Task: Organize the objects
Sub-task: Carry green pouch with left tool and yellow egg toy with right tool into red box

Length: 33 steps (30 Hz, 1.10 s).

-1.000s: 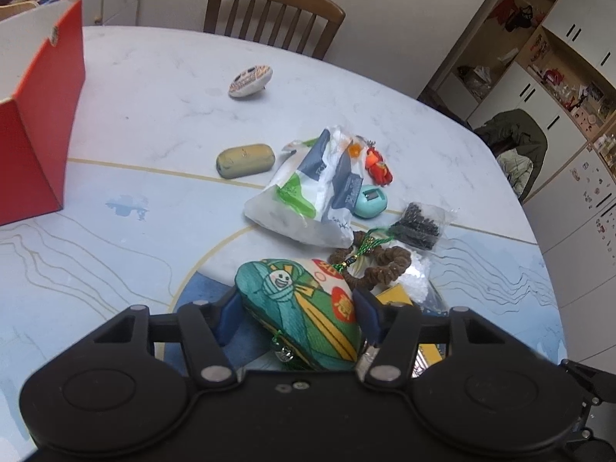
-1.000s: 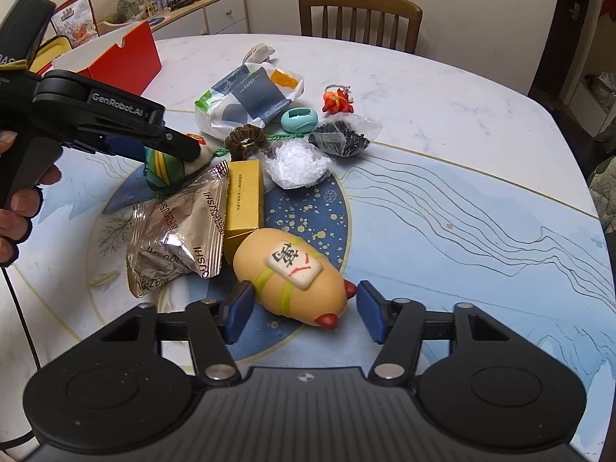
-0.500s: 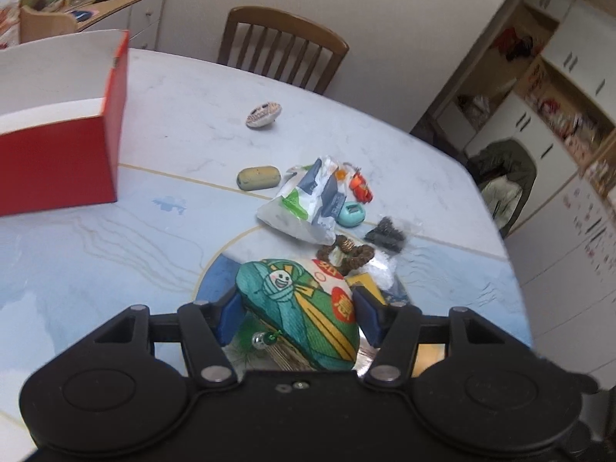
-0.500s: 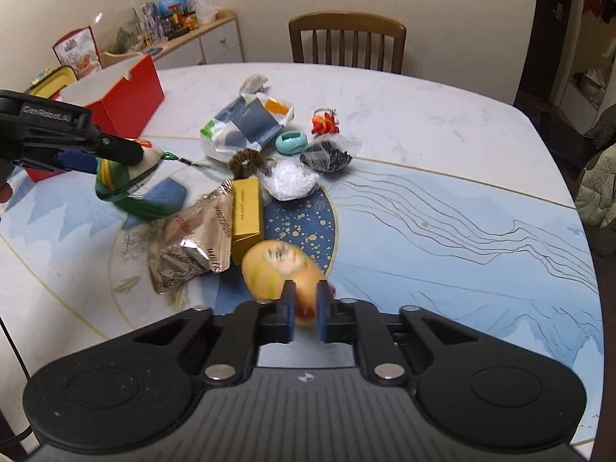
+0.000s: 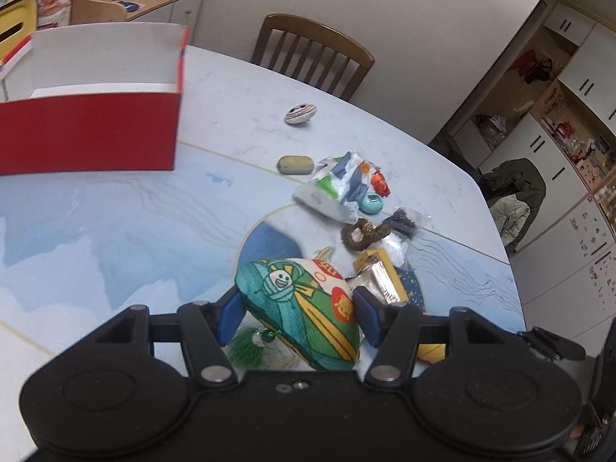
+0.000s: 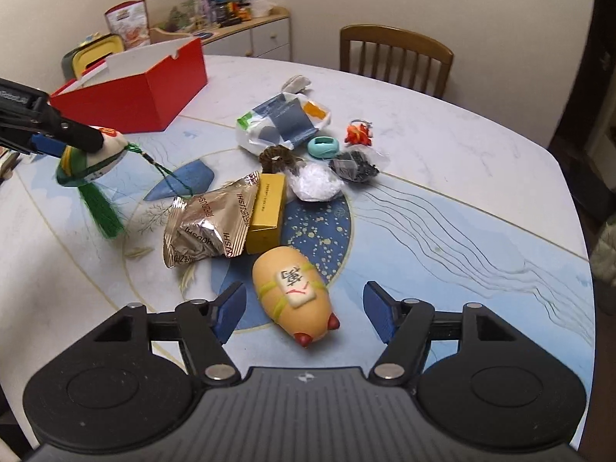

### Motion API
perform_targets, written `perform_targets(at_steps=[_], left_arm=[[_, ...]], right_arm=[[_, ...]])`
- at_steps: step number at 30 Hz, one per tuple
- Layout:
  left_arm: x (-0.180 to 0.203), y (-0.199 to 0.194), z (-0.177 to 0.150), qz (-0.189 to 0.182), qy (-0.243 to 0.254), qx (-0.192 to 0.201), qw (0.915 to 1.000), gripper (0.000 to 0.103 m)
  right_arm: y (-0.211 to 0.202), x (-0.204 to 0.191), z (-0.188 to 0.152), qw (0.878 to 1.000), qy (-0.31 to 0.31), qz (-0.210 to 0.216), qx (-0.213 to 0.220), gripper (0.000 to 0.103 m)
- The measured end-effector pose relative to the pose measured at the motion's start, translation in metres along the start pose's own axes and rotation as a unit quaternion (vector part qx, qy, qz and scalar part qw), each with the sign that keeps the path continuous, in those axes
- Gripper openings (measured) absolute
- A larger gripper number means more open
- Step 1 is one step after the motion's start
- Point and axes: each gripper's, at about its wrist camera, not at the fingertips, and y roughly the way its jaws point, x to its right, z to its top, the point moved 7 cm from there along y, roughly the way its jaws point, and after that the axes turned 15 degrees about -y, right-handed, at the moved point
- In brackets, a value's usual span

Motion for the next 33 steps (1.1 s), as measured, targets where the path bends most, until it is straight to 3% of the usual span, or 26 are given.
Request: perform_targets(at_steps=[10, 13, 15, 23, 28, 33], left_arm=[[-0.018, -0.026, -0.004, 0.019, -0.011, 0.016, 0.9996, 0.06], [-0.022, -0.031, -0.003, 0.023, -0.012, 0.019, 0.9995, 0.06], [-0.024, -0.032, -0.002, 0.024, -0.011, 0.02, 0.9995, 0.06], [-0.035, -0.031, 0.011, 0.015, -0.009, 0.017, 0.9997, 0.06], [-0.044, -0.035, 0.031, -0.002, -0.003, 0.007, 1.0, 0.06], [-0.054, -0.049, 0.065, -0.018, 0.014, 0.007, 0.9997, 0.06]], right_arm=[[0.032, -0.002, -0.004, 0.999, -0.025, 0.02, -0.033, 0.066], [0.035, -0.003, -0.004, 0.999, -0.029, 0.021, -0.037, 0.059], [0.036, -0.004, -0.003, 0.998, -0.031, 0.022, -0.041, 0.048], [0.025, -0.009, 0.0, 0.999, -0.006, -0.001, -0.042, 0.044], [0.002, -0.014, 0.021, 0.999, 0.025, -0.006, -0.028, 0.043], [-0.011, -0.028, 0.069, 0.999, 0.041, -0.003, -0.022, 0.043]])
